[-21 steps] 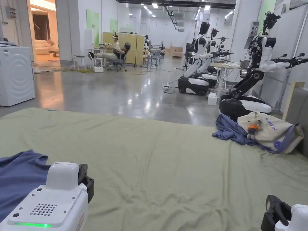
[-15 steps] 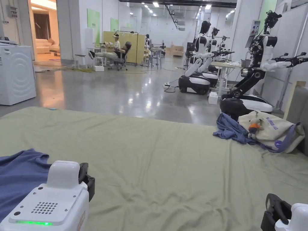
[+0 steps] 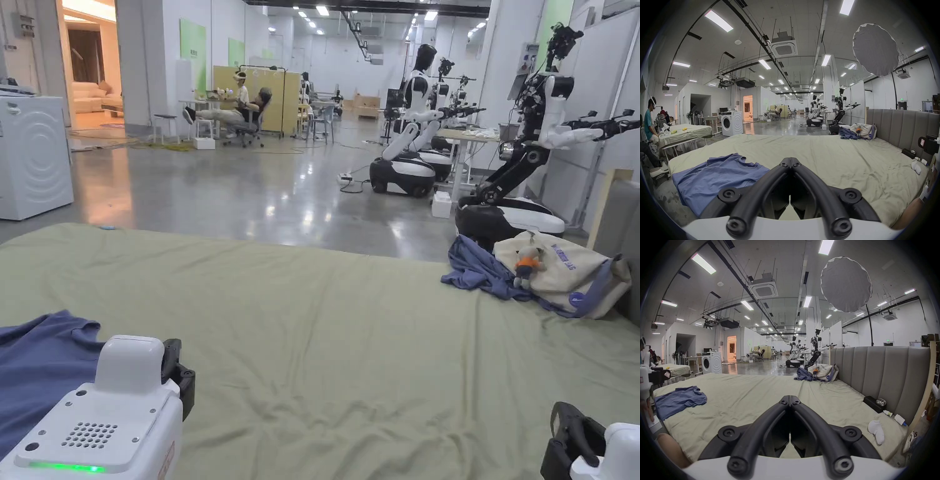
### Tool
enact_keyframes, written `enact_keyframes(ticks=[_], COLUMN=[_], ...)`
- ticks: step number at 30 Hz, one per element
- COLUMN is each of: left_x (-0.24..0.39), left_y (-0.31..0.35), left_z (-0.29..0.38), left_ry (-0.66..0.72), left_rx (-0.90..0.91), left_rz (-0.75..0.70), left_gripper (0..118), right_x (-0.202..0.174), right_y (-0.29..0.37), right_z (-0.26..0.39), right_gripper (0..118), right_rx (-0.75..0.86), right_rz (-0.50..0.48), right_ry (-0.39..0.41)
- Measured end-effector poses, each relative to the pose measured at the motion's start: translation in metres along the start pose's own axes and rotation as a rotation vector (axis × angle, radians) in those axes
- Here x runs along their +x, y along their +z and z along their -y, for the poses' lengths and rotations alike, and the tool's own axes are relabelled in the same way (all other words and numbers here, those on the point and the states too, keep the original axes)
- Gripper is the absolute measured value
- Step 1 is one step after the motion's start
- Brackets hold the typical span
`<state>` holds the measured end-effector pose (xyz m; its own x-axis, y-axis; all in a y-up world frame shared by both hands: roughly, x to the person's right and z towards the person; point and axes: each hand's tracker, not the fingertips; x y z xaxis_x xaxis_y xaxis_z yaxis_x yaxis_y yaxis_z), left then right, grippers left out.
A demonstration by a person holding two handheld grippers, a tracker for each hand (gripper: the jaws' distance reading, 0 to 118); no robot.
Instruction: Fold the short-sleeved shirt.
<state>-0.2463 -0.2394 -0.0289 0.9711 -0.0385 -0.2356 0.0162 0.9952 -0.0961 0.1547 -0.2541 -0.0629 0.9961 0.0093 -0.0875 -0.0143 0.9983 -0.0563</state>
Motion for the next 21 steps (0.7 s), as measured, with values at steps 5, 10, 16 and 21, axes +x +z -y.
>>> enact_keyframes(ticks=[5,10,16,21], left_x=[0.001,-0.001,-0.037,-0.106], left_y=[0.0,-0.001,0.017,0.069], left_z=[-0.001,-0.001,-0.006,-0.01], left_ry=[0.003,0.001,0.026,0.013], left_rx=[0.002,0.005,0.007,0.018], left_rz=[-0.001,-0.006,-0.07,-0.268], left_gripper=[0,0,0,0], right_x=[-0.002,-0.006,-0.049,-0.142], right_y=[0.001,0.002,-0.007,-0.02], right_z=[-0.001,-0.001,-0.01,-0.022], right_gripper=[2,2,2,2], right_rx=[0.001,-0.002,0.013,0.027], right_rz=[-0.002,-0.009,-0.122,-0.366], right_ry=[0.003,0.004,0.021,0.015])
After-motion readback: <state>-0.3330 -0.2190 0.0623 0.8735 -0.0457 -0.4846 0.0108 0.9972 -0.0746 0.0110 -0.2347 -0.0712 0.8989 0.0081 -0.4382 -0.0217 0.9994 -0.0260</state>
